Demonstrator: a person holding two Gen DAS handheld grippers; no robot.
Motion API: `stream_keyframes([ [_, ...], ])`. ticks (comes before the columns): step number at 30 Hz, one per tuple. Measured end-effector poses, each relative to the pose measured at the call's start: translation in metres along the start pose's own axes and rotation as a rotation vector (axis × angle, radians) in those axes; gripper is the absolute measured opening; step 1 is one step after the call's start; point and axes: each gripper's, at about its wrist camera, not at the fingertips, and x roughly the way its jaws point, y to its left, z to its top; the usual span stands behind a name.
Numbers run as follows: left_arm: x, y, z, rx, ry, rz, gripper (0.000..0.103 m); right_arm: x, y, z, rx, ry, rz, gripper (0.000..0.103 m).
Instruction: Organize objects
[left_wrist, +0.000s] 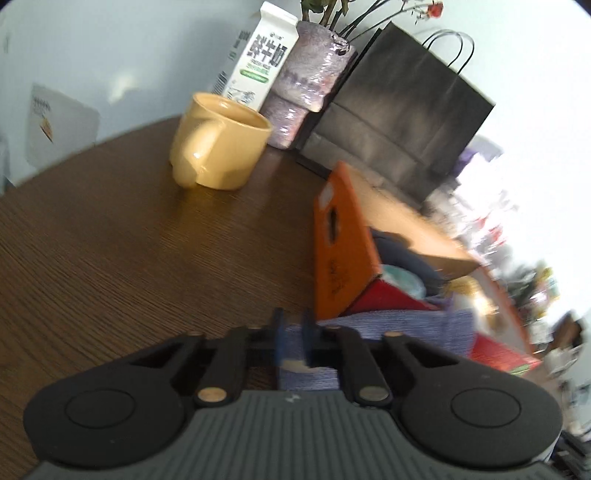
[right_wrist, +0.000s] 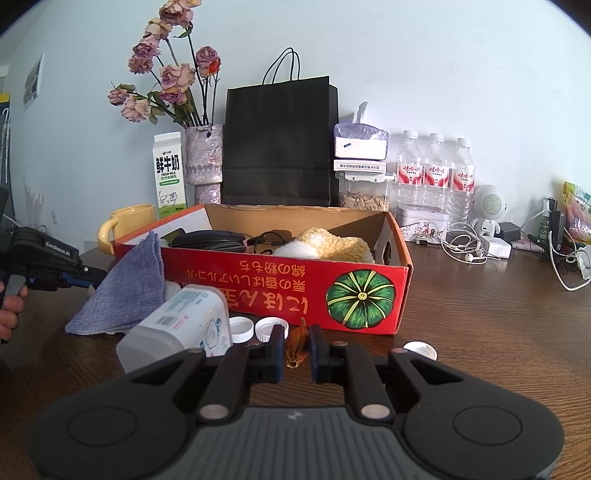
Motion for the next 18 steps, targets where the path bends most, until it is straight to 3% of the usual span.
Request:
stream_keyframes([
  [10,-0.021,-0.012,-0.008,0.072,-0.111,0.045,0.001,-0.001,0.001,0.0,-0.005,-0.005,0.004,0.012],
  [14,-0.025,-0.012,-0.009,0.1,-0.113,0.133,0.007,-0.001,0.001,0.0,-0.004,-0.006,0.004,0.012],
  [16,-0.026,-0.011,-0.01,0.123,-0.094,0.164,0.03,-0.001,0.001,0.0,-0.005,-0.005,0.004,0.013],
  [17,-0.025,-0.012,-0.011,0.141,-0.082,0.176,0.053,-0.001,0.001,0.0,-0.005,-0.005,0.005,0.013],
  [18,-0.024,-0.013,-0.012,0.163,-0.081,0.188,0.055,-0.001,0.001,0.0,-0.005,-0.005,0.006,0.013],
])
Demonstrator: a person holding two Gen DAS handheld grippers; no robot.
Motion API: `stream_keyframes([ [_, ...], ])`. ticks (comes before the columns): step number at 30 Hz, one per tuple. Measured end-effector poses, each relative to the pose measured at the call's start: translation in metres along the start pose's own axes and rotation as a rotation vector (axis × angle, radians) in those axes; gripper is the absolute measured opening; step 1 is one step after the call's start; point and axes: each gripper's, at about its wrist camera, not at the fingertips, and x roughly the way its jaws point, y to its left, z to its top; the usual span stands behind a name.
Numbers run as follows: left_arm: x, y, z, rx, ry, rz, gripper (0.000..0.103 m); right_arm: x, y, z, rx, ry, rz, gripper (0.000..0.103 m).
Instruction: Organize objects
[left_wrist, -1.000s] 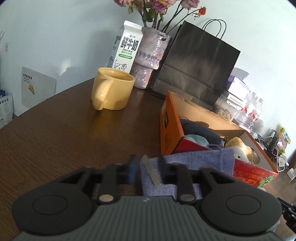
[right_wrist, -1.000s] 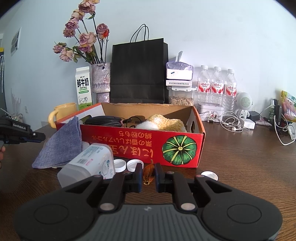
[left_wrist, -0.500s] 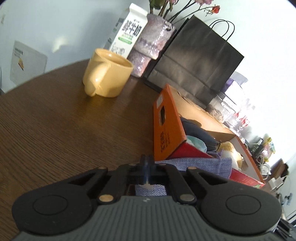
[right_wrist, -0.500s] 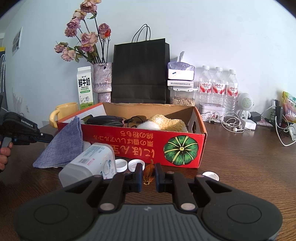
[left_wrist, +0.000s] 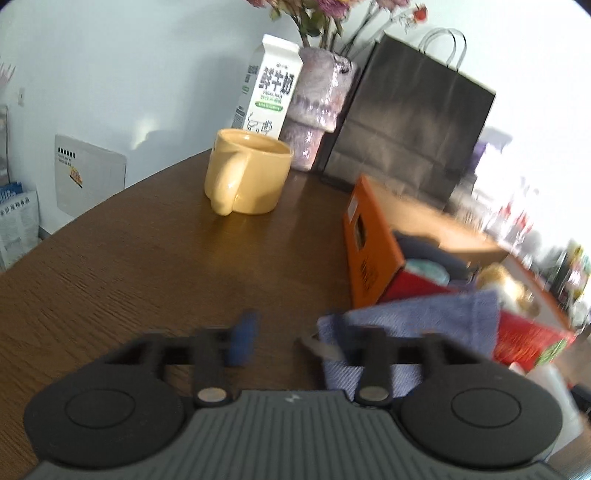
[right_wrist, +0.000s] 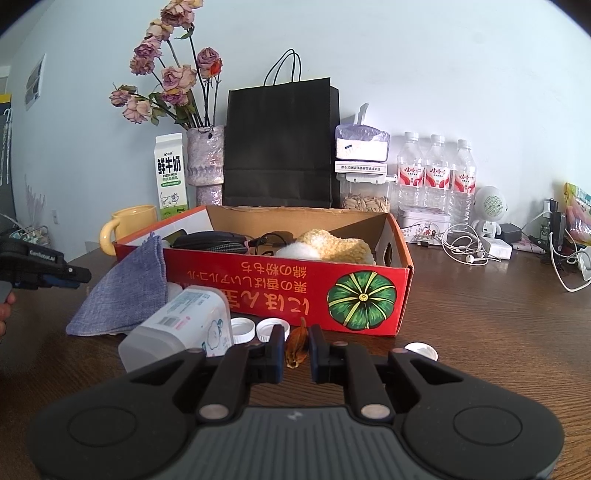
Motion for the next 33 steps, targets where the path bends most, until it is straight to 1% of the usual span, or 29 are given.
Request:
stream_keyframes([
  [3,0.003,-0.005,-0.001,0.053,0.006,-0.004,0.054,0.0,0.0,0.0,0.0,0.0,0.001,0.013],
  [4,0.005,-0.007,-0.002,0.073,0.012,0.012,0.053,0.0,0.0,0.0,0.0,0.0,0.001,0.013],
  [6,0.01,-0.01,-0.003,0.104,0.023,0.038,0.049,0.0,0.0,0.0,0.0,0.0,0.0,0.013],
  [8,0.014,-0.011,-0.004,0.127,0.039,0.049,0.047,0.0,0.0,0.0,0.0,0.001,0.001,0.013],
  [11,0.014,-0.013,-0.007,0.171,0.037,0.084,0.041,0.0,0.0,0.0,-0.001,0.002,0.002,0.013],
  [16,0.017,-0.02,-0.008,0.266,0.053,0.091,0.04,0.0,0.0,0.0,-0.002,0.003,0.003,0.013],
  [19,0.021,-0.028,-0.01,0.338,0.057,0.076,0.03,0.0,0.0,0.0,-0.002,0.004,0.003,0.013],
  [21,0.022,-0.032,-0.01,0.371,0.058,0.059,0.018,0.0,0.0,0.0,-0.002,0.005,0.004,0.013],
  [22,0.022,-0.033,-0.011,0.383,0.058,0.052,0.016,0.001,0.0,-0.001,-0.001,0.006,0.004,0.013],
  [23,0.023,-0.035,-0.012,0.394,0.06,0.043,0.008,0.001,0.0,-0.001,-0.001,0.007,0.005,0.013],
  [24,0.023,-0.037,-0.013,0.401,0.06,0.042,0.003,0.001,0.0,-0.001,0.0,0.008,0.006,0.013],
  [27,0.019,-0.036,-0.014,0.376,0.051,0.051,0.003,0.001,0.0,-0.001,0.0,0.008,0.007,0.013],
  [30,0.007,-0.031,-0.015,0.339,0.002,0.07,0.003,0.001,-0.001,-0.001,0.001,0.007,0.008,0.013],
  [33,-0.014,-0.028,-0.015,0.308,-0.066,0.072,0.003,0.0,-0.001,-0.001,0.0,0.002,0.008,0.013],
])
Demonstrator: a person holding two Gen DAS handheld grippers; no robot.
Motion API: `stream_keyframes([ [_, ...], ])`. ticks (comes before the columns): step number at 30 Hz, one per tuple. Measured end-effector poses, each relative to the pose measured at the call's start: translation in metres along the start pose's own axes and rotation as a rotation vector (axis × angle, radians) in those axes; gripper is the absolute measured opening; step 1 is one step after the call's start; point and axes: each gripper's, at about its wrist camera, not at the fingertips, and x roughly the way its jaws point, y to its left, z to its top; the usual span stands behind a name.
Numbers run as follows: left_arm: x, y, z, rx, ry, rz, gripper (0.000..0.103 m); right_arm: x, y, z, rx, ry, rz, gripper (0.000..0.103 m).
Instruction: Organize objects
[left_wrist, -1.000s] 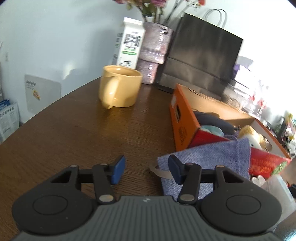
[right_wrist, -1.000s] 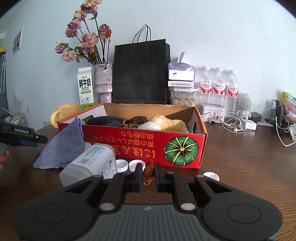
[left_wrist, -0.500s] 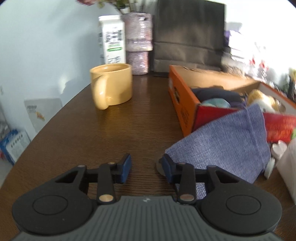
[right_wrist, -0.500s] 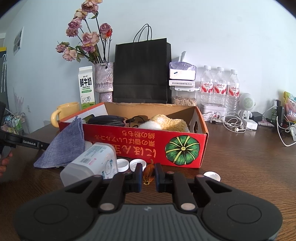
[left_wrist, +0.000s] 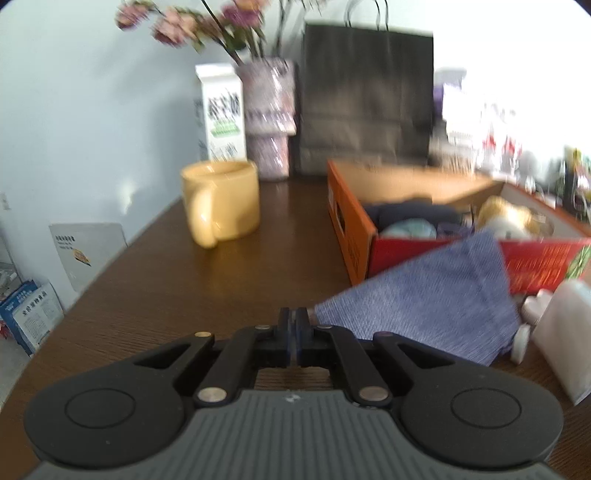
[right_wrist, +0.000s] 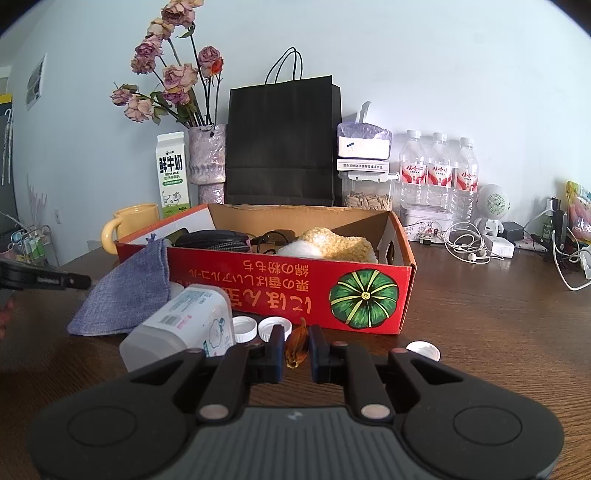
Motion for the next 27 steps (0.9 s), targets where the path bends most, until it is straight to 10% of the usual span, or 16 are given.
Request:
stream_keyframes([
  [12,-0.065,-0.028,0.031,0.018,-0.214,-0.08,0.003,-0.005,0.003,0.009,-0.026,-0.047,-0.018,0.013],
  [27,-0.009,-0.115,0.081,0.02,-0.22,-0.24,0.003,0.036,0.019,0.082,-0.098,-0.149,-0.014,0.013],
])
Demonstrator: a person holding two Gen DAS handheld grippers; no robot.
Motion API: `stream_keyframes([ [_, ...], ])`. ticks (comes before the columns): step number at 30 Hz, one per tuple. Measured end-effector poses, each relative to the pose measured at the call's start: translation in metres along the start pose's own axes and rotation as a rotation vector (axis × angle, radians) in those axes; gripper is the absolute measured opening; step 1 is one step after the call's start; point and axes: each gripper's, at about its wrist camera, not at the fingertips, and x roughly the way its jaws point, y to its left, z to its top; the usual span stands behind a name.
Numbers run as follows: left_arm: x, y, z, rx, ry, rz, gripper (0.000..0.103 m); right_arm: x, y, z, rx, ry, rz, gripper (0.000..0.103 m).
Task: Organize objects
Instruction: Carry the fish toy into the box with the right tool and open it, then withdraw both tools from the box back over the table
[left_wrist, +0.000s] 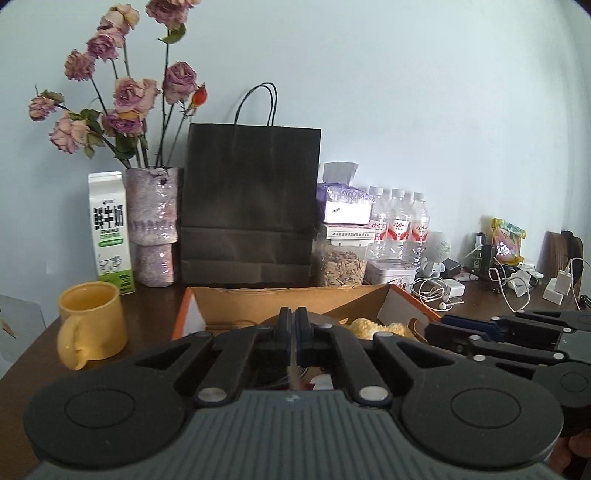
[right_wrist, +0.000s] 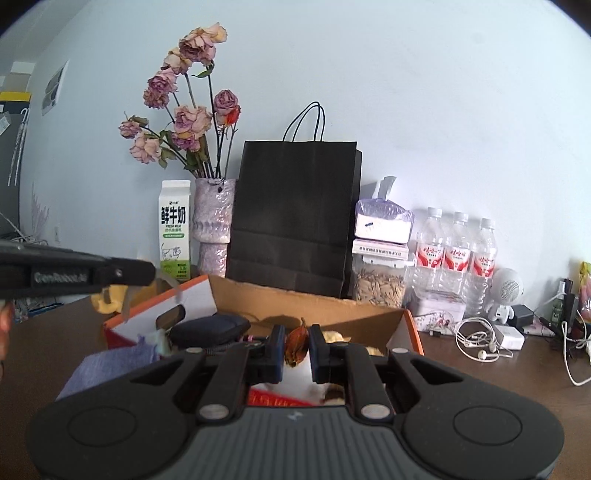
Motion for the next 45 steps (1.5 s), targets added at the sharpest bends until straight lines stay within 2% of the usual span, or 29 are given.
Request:
stream_keyframes([
  [6,0.039,-0.006,0.002,-0.018,0.018,0.007,0.003,0.039,-0.015,0.005,0.069,0.007,-0.025,0.013],
  [12,0.066,-0.003,-0.004,-0.024,0.053,0.004,0.006,0.065,-0.026,-0.007,0.086,0.065,-0.027,0.013],
  [13,0.069,0.0,-0.006,-0.03,0.062,0.007,0.007,0.067,-0.028,-0.01,0.094,0.077,-0.028,0.018],
  [14,0.071,0.002,-0.007,-0.036,0.074,0.009,0.019,0.069,-0.03,-0.012,0.1,0.092,-0.027,0.026],
  [15,0.074,0.005,-0.008,-0.042,0.088,0.005,0.047,0.071,-0.032,-0.014,0.106,0.107,-0.027,0.052],
  [16,0.075,0.007,-0.008,-0.05,0.096,0.006,0.064,0.072,-0.033,-0.016,0.111,0.115,-0.032,0.083],
  [17,0.075,0.009,-0.009,-0.06,0.096,0.02,0.096,0.072,-0.034,-0.018,0.114,0.12,-0.045,0.097],
  [18,0.073,0.009,-0.009,-0.065,0.084,0.048,0.103,0.071,-0.035,-0.019,0.114,0.119,-0.057,0.103],
  [21,0.071,0.009,-0.007,-0.054,0.082,0.082,0.103,0.07,-0.037,-0.02,0.122,0.122,-0.065,0.103],
  [31,0.063,0.006,-0.007,-0.05,0.086,0.076,0.103,0.063,-0.035,-0.019,0.118,0.119,-0.065,0.103],
  [40,0.023,0.014,-0.003,-0.05,0.052,0.09,0.103,0.028,-0.016,-0.011,0.083,0.066,-0.052,0.103],
  [45,-0.007,0.024,-0.01,-0.052,0.058,0.113,0.103,0.003,-0.002,-0.014,0.081,0.082,-0.036,0.103],
])
